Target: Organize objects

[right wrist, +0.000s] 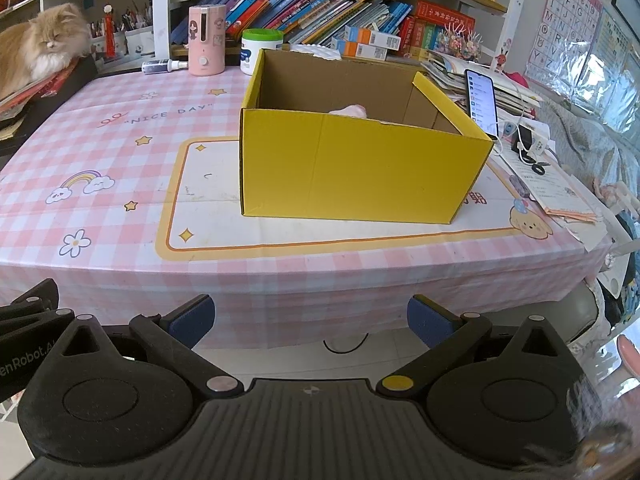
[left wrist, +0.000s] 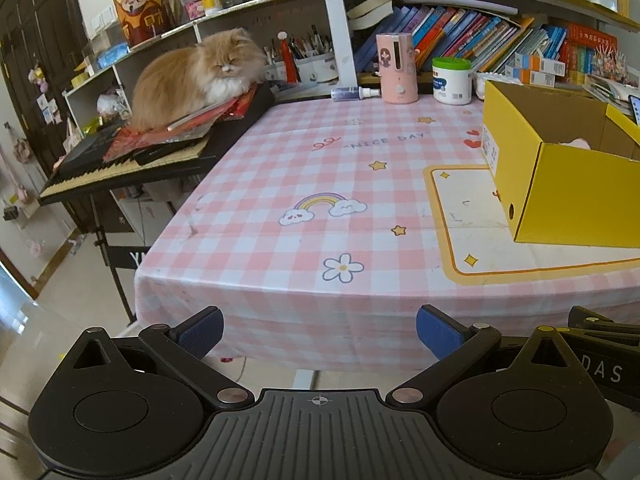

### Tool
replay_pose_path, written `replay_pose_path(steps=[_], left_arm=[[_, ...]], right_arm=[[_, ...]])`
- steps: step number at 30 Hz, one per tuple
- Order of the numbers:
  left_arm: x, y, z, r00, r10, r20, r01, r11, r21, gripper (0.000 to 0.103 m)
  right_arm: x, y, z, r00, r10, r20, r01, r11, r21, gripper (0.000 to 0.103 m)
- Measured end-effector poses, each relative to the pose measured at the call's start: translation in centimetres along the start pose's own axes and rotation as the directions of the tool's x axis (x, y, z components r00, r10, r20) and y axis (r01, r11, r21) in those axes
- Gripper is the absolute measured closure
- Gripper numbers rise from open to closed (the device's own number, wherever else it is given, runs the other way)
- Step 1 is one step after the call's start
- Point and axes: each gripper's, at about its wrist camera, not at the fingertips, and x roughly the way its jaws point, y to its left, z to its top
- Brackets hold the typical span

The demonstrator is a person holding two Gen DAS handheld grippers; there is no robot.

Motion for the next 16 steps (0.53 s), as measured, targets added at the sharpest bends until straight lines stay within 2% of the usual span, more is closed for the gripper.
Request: replay_pose_path(steps=[4, 16], left_arm=[[0.23, 0.3, 0.04, 1.0, -0.026, 0.002, 0.026, 1.0, -0.013, 0.0], [0.55, 0.47, 0.37, 0.999, -0.04, 0.008, 0.04, 0.999, -0.038, 0.0]], right_arm=[[0.14, 0.0, 0.06, 1.0, -0.003, -0.004, 0.003, 1.0, 0.001, 0.0], [0.71, 0.54, 0.45, 1.0, -0.009, -0.012, 0.009, 1.0, 0.005, 0.0]])
